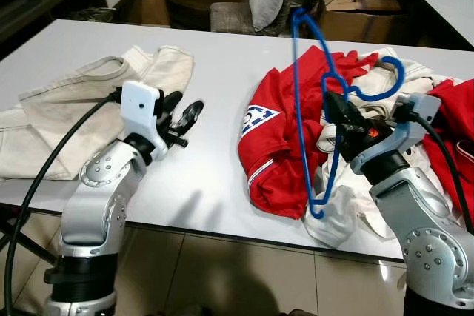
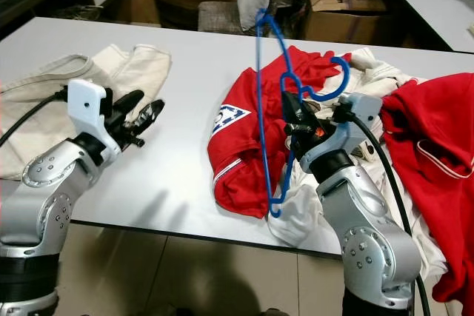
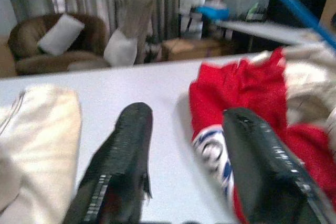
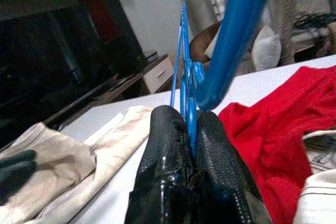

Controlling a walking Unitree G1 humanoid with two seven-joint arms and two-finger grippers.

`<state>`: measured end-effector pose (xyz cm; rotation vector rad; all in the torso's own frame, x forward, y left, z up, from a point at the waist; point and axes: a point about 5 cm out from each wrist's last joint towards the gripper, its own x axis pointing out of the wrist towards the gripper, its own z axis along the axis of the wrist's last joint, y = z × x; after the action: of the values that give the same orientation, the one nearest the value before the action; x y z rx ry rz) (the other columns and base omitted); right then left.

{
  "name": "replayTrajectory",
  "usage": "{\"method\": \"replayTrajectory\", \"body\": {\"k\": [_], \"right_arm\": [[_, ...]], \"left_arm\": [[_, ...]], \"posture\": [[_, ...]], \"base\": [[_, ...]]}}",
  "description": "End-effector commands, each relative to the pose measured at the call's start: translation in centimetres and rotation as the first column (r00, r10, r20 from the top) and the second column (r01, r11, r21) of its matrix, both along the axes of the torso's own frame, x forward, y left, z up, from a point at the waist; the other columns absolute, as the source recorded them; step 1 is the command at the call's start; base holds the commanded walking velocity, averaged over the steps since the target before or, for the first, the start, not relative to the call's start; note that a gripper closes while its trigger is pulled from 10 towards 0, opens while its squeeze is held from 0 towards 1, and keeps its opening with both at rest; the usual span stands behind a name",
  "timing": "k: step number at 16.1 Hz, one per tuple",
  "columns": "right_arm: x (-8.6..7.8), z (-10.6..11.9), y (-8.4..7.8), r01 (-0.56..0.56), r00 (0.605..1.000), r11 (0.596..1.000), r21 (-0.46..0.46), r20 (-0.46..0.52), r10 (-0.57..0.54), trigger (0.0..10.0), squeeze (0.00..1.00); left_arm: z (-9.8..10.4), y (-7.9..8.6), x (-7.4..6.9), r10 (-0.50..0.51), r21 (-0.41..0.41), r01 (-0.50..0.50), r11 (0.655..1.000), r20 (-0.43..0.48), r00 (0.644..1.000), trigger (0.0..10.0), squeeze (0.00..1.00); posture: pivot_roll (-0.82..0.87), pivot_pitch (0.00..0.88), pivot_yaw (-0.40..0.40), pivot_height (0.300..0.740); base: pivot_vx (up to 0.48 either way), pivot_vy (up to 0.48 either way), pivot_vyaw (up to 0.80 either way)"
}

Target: Hang hanger

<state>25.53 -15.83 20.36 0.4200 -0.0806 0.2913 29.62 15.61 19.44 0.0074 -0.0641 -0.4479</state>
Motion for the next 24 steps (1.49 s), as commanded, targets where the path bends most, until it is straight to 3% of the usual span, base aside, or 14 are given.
{"method": "replayTrajectory", "body": {"k": [1,3,8,10,11,14,18,24], "right_arm": [[-0.4,0.5,-0.4,0.054,0.998,0.998,-0.024,0.028,-0.053,10.0,0.00],[-0.8,0.1,-0.8,0.113,0.994,0.990,-0.088,0.013,-0.112,10.0,0.00],[-1.1,-0.6,-1.0,0.108,0.994,0.983,-0.146,-0.001,-0.109,10.0,0.00],[-1.2,-0.9,-1.2,0.159,0.987,0.969,-0.192,0.002,-0.161,10.0,0.00],[-1.3,-1.2,-1.2,0.163,0.986,0.970,-0.181,-0.012,-0.167,10.0,0.00],[-1.6,-1.4,-0.9,0.141,0.989,0.978,-0.157,-0.028,-0.147,10.0,0.00],[-1.8,-1.4,-0.1,0.107,0.994,0.969,-0.221,0.012,-0.107,10.0,0.00],[-1.8,-1.8,-0.2,0.115,0.993,0.966,-0.231,0.006,-0.116,10.0,0.00]], "left_arm": [[0.2,-0.4,0.0,0.004,-0.003,-0.004,1.000,0.000,1.000,10.0,1.00],[-0.2,-1.1,-0.3,-0.007,0.008,0.007,1.000,-0.014,1.000,10.0,1.00],[-0.6,-1.0,-1.0,0.039,0.041,-0.038,0.998,-0.029,0.999,10.0,1.00],[-0.6,-0.8,-1.2,0.063,0.039,-0.062,0.997,-0.018,0.998,10.0,0.74],[-0.6,-0.8,-1.4,0.063,0.038,-0.062,0.997,-0.023,0.998,10.0,0.67],[-0.8,-0.7,-1.6,0.068,0.042,-0.066,0.997,-0.035,0.997,10.0,0.65],[-0.7,-0.8,-1.4,0.067,0.049,-0.065,0.997,-0.031,0.997,10.0,0.64],[-1.1,-0.8,-1.2,0.075,0.062,-0.073,0.995,-0.031,0.997,10.0,0.64]], "posture": [[-0.15,0.000,0.056,0.740],[-0.15,0.000,0.050,0.740],[-0.13,0.000,0.036,0.740],[-0.12,0.000,0.028,0.740],[-0.12,0.000,0.029,0.740],[-0.13,0.000,0.037,0.740],[-0.12,0.000,0.042,0.740],[-0.13,0.000,0.041,0.740]], "base": [[0.000,0.000,0.00],[0.000,0.000,0.00],[0.000,0.000,0.00],[0.000,0.000,0.00],[0.000,0.296,0.00],[0.000,0.309,0.00],[0.000,0.325,0.00],[0.000,0.326,0.00]]}}
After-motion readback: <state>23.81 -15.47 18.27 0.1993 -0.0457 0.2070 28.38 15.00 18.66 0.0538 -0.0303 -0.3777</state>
